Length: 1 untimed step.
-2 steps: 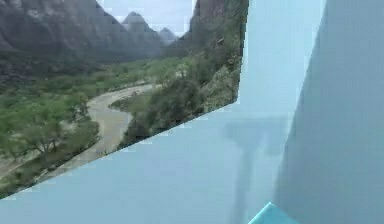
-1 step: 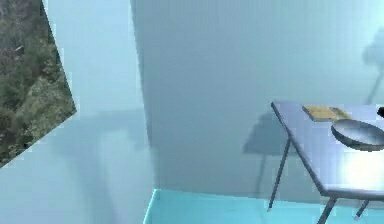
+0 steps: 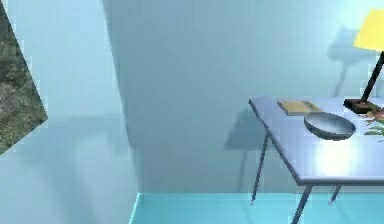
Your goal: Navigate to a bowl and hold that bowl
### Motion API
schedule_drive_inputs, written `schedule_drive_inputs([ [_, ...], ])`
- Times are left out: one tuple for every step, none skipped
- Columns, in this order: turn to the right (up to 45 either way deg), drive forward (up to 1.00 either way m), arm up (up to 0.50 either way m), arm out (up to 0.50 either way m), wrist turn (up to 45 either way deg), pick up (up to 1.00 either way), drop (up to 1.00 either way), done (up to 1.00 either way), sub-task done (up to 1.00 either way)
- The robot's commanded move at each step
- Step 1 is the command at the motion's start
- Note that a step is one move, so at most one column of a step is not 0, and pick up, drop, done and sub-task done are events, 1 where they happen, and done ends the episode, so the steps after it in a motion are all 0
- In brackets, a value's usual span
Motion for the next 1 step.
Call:
schedule_drive_inputs([
  [0.0, 0.50, 0.00, 0.00, 0.0, 0.00, 0.00, 0.00, 0.00],
])
